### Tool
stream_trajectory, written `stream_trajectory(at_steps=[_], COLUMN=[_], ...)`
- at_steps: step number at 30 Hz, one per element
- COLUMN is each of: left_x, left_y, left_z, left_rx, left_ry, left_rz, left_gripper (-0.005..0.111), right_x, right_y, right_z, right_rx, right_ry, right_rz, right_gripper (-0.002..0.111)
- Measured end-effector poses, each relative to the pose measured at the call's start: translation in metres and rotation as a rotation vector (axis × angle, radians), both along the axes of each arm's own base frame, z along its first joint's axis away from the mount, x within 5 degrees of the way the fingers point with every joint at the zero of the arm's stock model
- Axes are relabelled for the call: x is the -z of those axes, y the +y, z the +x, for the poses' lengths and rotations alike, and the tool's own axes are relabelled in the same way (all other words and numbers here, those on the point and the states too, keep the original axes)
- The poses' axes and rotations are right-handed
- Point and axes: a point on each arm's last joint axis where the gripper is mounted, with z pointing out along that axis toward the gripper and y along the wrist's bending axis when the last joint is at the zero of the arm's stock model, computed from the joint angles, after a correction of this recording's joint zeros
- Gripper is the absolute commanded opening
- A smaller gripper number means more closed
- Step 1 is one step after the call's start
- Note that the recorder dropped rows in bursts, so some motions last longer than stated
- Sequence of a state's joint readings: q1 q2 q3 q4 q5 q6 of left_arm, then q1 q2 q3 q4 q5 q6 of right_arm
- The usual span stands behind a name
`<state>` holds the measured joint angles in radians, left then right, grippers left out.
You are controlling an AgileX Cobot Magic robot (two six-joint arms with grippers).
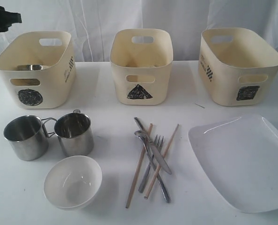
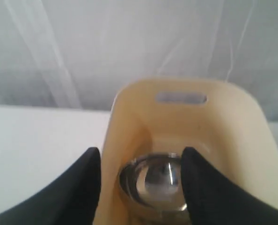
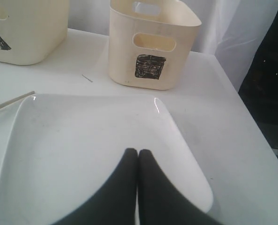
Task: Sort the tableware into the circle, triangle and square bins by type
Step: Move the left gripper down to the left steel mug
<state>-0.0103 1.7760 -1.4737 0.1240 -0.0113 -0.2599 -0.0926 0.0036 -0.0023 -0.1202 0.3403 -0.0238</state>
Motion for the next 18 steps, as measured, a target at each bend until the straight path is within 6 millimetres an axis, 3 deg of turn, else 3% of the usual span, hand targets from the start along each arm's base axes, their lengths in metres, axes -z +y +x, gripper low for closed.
stream_trajectory(at_steps=[3,6,8,13,18], left_x=[-0.007,0.010,0.024,0.071,0.088], left_y=[0.002,0.004,0.005,0.001,-0.006], left_z=[-0.036,-0.075,-0.089,-0.097,-0.098], left_rx=[-0.020,0.014,0.071,0.135,0.169], left_ry=[0.292,0.753,0.923,0.968,0.944], left_rz=[0.009,0.079,0.127,0.109,0.043], left_gripper=[0.056,0.056,0.056,0.056,0.056], right_x=[0.000,0.000,0.000,0.000,0.000], right_y=[0.000,0.000,0.000,0.000,0.000], right_z=[0.000,0.000,0.000,0.000,0.000], right_rx=[0.000,0.000,0.000,0.000,0.000], right_ry=[0.000,0.000,0.000,0.000,0.000], right_rz=[0.000,0.000,0.000,0.000,0.000], right_gripper=[0.000,0.000,0.000,0.000,0.000])
